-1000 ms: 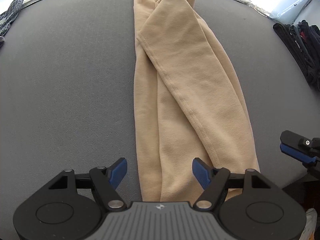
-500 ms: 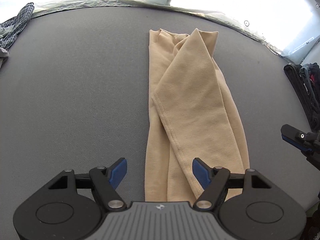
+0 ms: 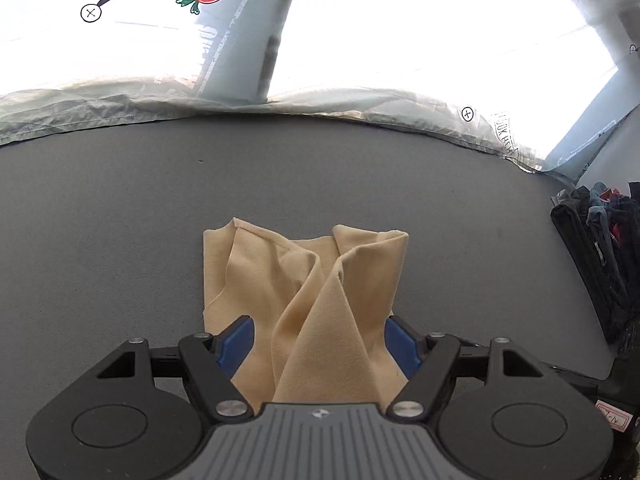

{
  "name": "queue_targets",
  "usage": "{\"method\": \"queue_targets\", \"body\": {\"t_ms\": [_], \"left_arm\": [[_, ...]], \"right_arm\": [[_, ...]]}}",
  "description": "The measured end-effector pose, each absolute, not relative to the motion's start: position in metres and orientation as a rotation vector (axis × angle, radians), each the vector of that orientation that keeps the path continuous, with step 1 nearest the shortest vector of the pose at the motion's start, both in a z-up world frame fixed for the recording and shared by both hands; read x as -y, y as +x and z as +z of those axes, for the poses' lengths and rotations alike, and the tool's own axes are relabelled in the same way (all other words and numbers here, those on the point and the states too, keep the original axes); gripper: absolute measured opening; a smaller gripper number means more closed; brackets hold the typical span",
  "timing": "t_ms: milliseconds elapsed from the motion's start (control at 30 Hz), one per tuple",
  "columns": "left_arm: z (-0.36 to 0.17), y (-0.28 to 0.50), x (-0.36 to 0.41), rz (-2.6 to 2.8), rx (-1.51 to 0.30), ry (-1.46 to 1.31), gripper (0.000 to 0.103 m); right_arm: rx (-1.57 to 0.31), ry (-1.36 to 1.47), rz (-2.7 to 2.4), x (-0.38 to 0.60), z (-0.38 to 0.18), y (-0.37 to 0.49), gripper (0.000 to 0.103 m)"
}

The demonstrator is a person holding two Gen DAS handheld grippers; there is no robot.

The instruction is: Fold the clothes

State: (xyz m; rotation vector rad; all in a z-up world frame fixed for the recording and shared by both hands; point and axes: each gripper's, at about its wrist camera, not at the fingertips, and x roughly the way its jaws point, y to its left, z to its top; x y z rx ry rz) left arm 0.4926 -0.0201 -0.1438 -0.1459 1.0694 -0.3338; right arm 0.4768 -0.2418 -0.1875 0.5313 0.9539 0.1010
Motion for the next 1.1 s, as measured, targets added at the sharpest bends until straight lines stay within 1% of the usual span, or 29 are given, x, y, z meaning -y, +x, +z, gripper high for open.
{"method": "queue_targets", "body": {"t_ms": [167,200,233,267,333,367,467,533,567,600,633,667,700,800,933,1000,1100], "left_arm": [[-0.165,0.544,0.052,-0.431,-1.110,-0.193,0.070],[-0.170,0.552,0.056,-0.443,-1.125,-0.203,0.068],[-0.174,0.557,0.060,-0.452,-1.141,-0.216,0.064],[-0.179,0.563,0.063,-0.457,-1.158,-0.225,0.063],[-0.188,0.571,0.068,-0.454,-1.190,-0.227,0.061],[-0.193,0.576,0.071,-0.453,-1.207,-0.229,0.060],[-0.204,0.586,0.078,-0.457,-1.247,-0.220,0.051],[-0.209,0.591,0.079,-0.471,-1.264,-0.222,0.034],[-0.212,0.594,0.078,-0.466,-1.270,-0.230,0.030],[-0.215,0.597,0.077,-0.461,-1.276,-0.239,0.020],[-0.217,0.600,0.075,-0.459,-1.280,-0.258,0.010],[-0.219,0.602,0.069,-0.464,-1.281,-0.296,0.010],[-0.220,0.604,0.064,-0.469,-1.280,-0.336,0.009],[-0.222,0.605,0.047,-0.479,-1.262,-0.481,0.008],[-0.216,0.602,0.025,-0.514,-1.194,-0.696,0.007],[-0.216,0.603,0.023,-0.485,-1.177,-0.654,0.007],[-0.229,0.606,0.032,-0.437,-1.190,-0.513,0.007]], "right_arm": [[-0.971,0.710,0.137,0.249,-0.206,0.499,0.014],[-0.973,0.770,0.148,0.251,-0.209,0.501,0.014],[-0.974,0.830,0.159,0.253,-0.213,0.503,0.017],[-0.976,0.886,0.157,0.256,-0.218,0.504,0.021],[-0.982,0.977,0.136,0.262,-0.226,0.505,0.024],[-0.982,0.991,0.135,0.263,-0.228,0.506,0.024],[-0.977,0.991,0.154,0.264,-0.231,0.510,0.024],[-0.979,0.931,0.184,0.260,-0.227,0.514,0.024],[-0.981,0.903,0.197,0.258,-0.226,0.517,0.024],[-0.985,0.875,0.210,0.256,-0.225,0.520,0.024],[-0.990,0.847,0.223,0.254,-0.224,0.523,0.022],[-0.995,0.820,0.236,0.252,-0.223,0.526,0.011],[-0.994,0.827,0.239,0.253,-0.223,0.528,0.005],[-0.980,0.915,0.233,0.263,-0.229,0.529,0.004],[-0.906,1.133,0.222,0.285,-0.235,0.517,0.003],[-0.888,1.192,0.180,0.295,-0.242,0.511,0.003],[-0.903,1.220,0.131,0.301,-0.253,0.507,0.003]]}}
